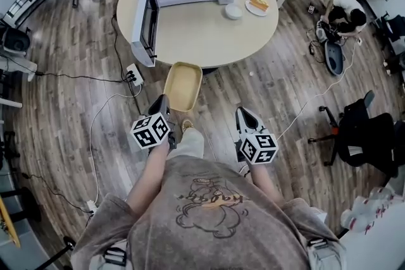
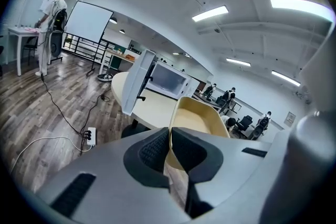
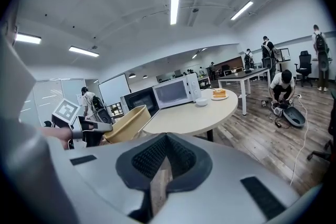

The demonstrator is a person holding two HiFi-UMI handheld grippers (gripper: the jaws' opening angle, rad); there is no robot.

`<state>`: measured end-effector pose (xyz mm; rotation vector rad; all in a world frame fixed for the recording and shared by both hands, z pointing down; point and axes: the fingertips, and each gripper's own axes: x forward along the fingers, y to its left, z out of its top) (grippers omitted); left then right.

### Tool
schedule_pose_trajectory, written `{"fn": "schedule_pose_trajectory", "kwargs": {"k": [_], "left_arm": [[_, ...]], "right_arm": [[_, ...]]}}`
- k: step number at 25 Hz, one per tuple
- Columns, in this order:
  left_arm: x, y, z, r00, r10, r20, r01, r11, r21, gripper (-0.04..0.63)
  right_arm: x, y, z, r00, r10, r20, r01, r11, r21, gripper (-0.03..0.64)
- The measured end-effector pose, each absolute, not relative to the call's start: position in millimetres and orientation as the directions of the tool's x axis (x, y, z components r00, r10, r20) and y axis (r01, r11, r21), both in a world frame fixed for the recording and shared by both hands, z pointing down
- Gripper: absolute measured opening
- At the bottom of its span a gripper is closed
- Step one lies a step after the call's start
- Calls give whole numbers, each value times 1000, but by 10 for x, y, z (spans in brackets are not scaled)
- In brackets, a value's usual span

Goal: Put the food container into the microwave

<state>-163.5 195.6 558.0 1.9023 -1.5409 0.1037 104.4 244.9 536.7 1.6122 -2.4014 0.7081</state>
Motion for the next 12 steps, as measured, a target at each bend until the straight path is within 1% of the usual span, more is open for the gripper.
{"fn": "schedule_pose_trajectory", "kwargs": {"k": [12], "left_arm": [[-1727, 841, 5483, 318, -822, 473, -891, -89, 445, 43]], "right_arm": [[789, 1178, 5233, -420, -824, 379, -898, 319, -302, 2]]}}
